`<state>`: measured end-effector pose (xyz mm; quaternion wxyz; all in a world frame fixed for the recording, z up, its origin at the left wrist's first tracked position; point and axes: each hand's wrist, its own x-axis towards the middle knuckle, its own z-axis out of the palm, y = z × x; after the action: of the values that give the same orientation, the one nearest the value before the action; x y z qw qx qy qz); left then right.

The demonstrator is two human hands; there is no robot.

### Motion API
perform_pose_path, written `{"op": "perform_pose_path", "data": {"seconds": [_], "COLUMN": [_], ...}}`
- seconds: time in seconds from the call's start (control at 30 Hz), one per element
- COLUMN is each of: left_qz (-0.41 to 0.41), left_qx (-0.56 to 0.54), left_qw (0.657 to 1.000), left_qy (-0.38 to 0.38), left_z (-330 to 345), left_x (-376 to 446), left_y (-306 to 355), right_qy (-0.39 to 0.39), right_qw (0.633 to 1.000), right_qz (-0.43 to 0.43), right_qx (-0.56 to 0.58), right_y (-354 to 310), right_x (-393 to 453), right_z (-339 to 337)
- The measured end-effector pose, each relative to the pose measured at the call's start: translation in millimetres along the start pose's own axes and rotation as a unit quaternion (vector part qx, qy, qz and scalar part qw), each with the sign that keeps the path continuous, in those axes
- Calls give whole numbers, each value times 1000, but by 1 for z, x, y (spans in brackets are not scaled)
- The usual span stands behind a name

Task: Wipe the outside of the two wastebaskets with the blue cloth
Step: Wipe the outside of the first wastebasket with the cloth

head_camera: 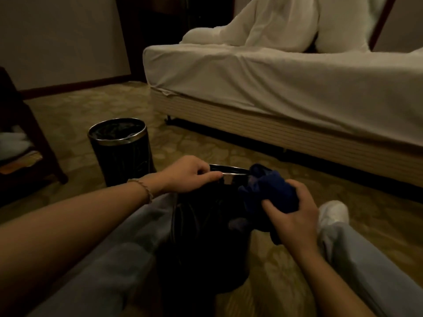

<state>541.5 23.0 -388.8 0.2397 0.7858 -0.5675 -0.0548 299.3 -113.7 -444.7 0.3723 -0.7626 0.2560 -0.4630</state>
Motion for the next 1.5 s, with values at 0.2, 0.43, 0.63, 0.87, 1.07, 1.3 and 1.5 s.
{"op": "perform_pose_path", "data": {"seconds": [0.2,0.43,0.63,0.87,1.07,1.3,1.5], "left_qz": [-12,-4,-5,-48,-67,-66,-91], "left_qx": [-16,23,39,4,1,-47,-221], "left_qw": [999,999,999,998,997,996,971], "left_qy": [41,23,37,45,27,23,-19], "left_z": [6,0,2,0,-2,-1,-6], "left_x": [56,86,91,76,69,72,67], "left_y": [-42,-57,-49,-44,-36,-32,-51], "right_qy": [-145,-247,-163,-214,-191,-125,-139], "right_qw": [973,930,915,881,851,920,928], "right_qz": [-167,-211,-283,-366,-446,-334,-302], "right_qx": [-69,-169,-238,-210,-201,-165,-168], "right_y": [-4,1,3,26,36,9,-10], "right_x": [45,59,41,-28,-65,35,70], "right_z": [50,90,112,101,106,96,112]}}
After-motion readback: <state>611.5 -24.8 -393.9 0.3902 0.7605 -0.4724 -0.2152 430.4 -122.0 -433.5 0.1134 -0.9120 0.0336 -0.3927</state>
